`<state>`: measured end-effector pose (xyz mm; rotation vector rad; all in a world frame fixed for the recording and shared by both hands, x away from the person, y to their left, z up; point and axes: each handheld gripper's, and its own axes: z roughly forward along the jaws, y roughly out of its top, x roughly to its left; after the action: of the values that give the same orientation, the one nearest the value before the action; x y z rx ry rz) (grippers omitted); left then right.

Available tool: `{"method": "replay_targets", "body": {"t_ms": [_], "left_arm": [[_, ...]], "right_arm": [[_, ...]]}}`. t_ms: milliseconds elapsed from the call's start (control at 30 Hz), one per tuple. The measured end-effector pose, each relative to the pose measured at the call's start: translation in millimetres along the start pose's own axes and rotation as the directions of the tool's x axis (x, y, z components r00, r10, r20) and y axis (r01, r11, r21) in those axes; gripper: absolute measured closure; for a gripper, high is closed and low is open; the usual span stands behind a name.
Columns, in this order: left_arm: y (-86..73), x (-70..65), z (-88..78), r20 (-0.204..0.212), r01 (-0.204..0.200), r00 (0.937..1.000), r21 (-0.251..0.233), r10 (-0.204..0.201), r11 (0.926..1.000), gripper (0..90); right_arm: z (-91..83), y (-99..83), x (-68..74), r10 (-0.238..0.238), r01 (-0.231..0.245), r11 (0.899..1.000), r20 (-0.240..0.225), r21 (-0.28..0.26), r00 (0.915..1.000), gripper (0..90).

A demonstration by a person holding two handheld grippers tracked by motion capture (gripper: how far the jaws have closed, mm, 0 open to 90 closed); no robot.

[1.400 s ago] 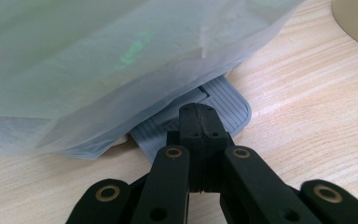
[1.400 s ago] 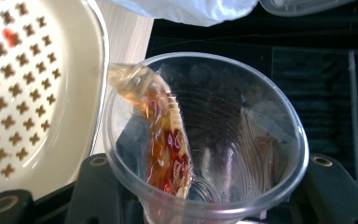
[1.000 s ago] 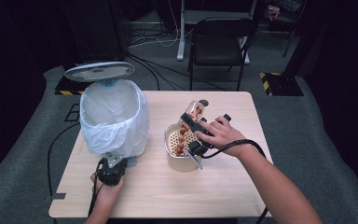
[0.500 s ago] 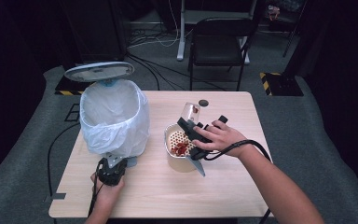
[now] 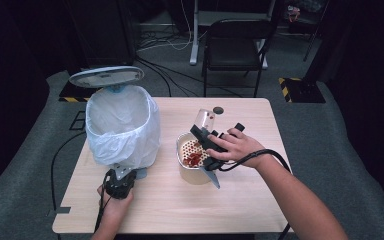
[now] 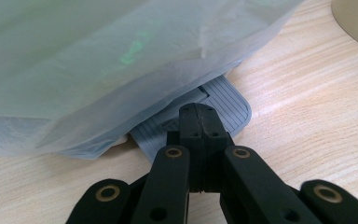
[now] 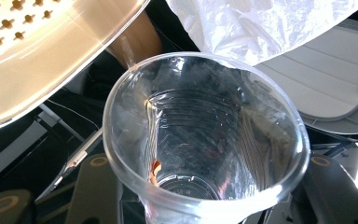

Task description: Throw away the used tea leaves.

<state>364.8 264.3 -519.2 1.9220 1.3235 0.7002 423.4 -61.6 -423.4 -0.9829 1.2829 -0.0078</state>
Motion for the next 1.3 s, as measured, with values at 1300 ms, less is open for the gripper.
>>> {"method": "replay_targets", "body": {"t_ms": [1300], "left_arm": [[0.1, -0.1, 0.3, 0.007, -0.002, 1.0, 0.001, 0.002, 1.0, 90.0]], "right_arm": [[-0.9, -4.3, -14.7, 0.039, -0.04, 0.999, -0.03, -0.032, 0.9988, 45.3]]}}
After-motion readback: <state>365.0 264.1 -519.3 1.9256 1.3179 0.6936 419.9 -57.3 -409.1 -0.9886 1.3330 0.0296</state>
